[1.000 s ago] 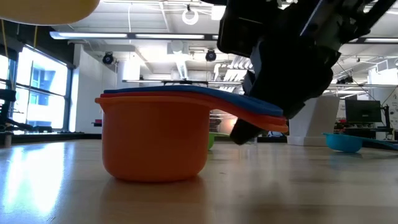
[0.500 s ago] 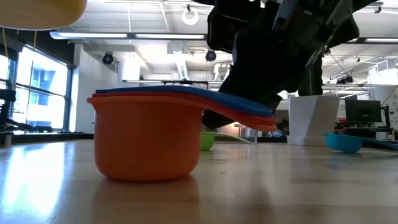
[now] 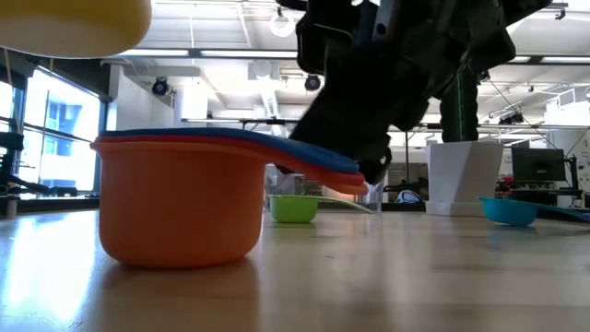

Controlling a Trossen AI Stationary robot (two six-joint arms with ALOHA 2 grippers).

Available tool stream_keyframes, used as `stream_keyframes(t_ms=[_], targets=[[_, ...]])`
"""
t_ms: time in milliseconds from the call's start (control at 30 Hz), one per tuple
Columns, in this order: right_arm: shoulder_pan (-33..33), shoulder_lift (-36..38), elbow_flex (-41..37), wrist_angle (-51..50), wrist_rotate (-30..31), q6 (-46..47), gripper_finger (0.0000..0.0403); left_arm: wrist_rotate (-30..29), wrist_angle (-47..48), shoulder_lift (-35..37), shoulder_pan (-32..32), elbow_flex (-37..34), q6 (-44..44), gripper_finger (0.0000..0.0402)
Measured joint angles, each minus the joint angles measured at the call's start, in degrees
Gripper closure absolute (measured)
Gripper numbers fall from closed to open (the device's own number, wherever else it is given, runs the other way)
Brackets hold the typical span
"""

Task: Nest measuring cups in basket
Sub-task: Stack the yellow measuring cup on top of the blue measuring cup

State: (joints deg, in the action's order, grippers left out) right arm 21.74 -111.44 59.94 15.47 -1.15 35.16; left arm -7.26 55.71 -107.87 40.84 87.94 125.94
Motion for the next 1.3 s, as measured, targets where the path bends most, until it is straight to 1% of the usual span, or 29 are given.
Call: stream_keyframes(t_ms=[200,333,467,567,800,933,1067,1133,1300], targets=[[0.6,0.0,0.0,-4.4,-3.1,2.4,0.0402,1.0,0.0,0.0,0.1,0.0,-0.5,0.0394],[2.5,0.0,0.0,-4.6,-3.5,4.4,0.0402,1.0,0.0,0.0,0.1,0.0,-0.5,0.0394],[4.2,0.0,0.0,-4.2,-1.8,6.2,0.0402,0.9,0.0,0.0,0.0,0.0,-0.8,0.0394],[5.0,0.0,0.0,-3.3,-0.4,8.2,0.0402,0.9,0.0,0.0,-0.1,0.0,-3.1,0.0394],[5.4,0.0,0.0,-1.8,1.8,11.2,0.0402,1.0,-0.1,0.0,-1.0,0.0,-6.3,0.0394],[5.4,-1.8,0.3,0.0,2.1,13.3,0.0402,1.1,-0.1,0.0,-1.5,0.0,-8.3,0.0394],[5.4,-4.6,3.2,-0.5,0.4,13.8,0.0402,1.2,-0.1,0.0,-1.5,0.0,-9.6,0.0394],[5.4,-5.4,5.6,-0.2,-0.8,12.6,0.0402,1.3,-0.1,0.0,-1.5,0.0,-10.1,0.0394],[5.4,-8.0,12.7,-7.3,-1.5,8.0,0.0402,2.3,0.1,0.0,-1.4,0.0,-10.5,0.0394]])
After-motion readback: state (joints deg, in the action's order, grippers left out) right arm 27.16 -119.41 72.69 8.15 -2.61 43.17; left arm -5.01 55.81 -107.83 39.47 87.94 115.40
